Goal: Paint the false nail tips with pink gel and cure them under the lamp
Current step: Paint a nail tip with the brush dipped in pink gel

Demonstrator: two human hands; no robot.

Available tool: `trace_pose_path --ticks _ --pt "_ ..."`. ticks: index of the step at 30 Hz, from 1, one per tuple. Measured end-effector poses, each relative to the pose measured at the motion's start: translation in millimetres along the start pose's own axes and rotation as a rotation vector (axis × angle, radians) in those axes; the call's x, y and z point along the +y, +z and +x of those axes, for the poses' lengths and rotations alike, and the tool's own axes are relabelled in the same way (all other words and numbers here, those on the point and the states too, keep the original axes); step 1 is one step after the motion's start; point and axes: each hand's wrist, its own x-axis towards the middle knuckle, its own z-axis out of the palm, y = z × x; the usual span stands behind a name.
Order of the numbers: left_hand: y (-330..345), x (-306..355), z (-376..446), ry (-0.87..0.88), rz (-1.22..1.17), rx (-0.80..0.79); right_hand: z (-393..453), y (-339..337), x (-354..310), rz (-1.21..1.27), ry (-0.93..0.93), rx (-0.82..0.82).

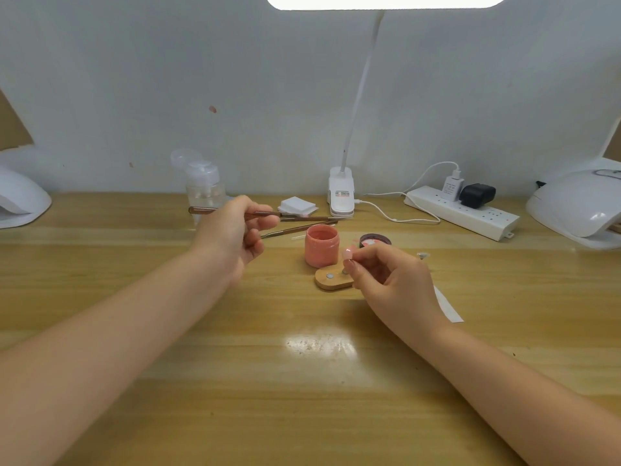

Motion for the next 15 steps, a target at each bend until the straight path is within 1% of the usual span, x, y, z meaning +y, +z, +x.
trace_pose_path --ticks 2,5,7,10,15 --pt "1.2 -8.2 -16.5 0.157 0.028 -0.018 -0.1 0.1 -1.0 0.004 0.015 0.004" --pt "-4.3 -27.4 -44.4 0.483 0.203 -0.073 0.6 0.3 -1.7 0.023 0.046 0.017" --pt "-7.0 -39.3 -61.4 0.633 0.304 -0.146 0.9 -0.1 -2.2 0.031 0.059 0.015" --pt "-8.0 -51.0 -73.2 0.713 0.41 -0.25 0.7 -1.2 -3.3 0.028 0.063 0.002" --pt "-12.9 -54.8 -75.1 0.795 0.506 -0.305 0.3 -1.8 -5.5 0.03 0.067 0.004"
